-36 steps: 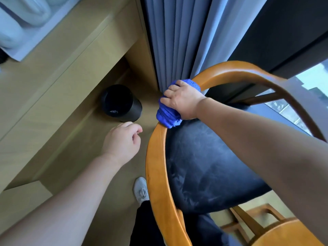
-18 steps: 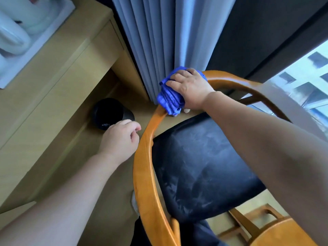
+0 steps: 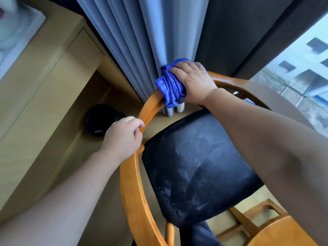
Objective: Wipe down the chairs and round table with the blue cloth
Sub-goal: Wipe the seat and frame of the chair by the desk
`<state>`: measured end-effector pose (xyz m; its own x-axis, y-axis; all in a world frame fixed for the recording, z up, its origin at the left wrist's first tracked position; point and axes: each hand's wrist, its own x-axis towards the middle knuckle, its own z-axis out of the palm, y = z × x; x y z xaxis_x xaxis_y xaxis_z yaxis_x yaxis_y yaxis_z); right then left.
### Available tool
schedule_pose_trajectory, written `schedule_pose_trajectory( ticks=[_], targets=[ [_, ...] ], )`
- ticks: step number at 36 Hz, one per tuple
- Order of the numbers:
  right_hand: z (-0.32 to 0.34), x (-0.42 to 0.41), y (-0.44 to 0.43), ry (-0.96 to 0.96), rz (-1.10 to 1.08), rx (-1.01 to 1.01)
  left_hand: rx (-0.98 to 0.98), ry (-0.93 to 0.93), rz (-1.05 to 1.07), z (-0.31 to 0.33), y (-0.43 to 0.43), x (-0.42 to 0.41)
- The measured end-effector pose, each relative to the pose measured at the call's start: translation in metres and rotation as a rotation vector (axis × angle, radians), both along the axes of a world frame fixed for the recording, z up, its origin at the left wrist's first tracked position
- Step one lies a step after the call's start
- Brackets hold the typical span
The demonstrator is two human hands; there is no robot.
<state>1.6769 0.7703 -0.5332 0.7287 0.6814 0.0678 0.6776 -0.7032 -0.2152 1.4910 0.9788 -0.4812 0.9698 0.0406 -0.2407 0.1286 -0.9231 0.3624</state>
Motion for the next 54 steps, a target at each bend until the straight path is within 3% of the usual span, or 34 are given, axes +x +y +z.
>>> schedule_pose_trajectory(
  ticks=[13,20,29,38,54],
  targets=[
    [-0.018,0.018,-0.059,0.173,-0.313,0.037,-0.028,0.052,-0.071,-0.004,-0.052,0.020],
    [-0.035,0.022,-0.141,0.147,-0.509,-0.236,-0.030,0.073,-0.103,-0.007,-0.072,0.027],
    [-0.035,0.012,-0.175,0.155,-0.568,-0.239,-0.046,0.095,-0.141,-0.014,-0.097,0.030],
    [-0.033,-0.026,-0.222,0.147,-0.680,-0.188,-0.072,0.097,-0.233,-0.018,-0.121,0.025],
    [-0.030,-0.118,-0.288,0.295,-0.934,-0.256,-0.098,0.081,-0.413,-0.022,-0.176,0.011]
  ],
)
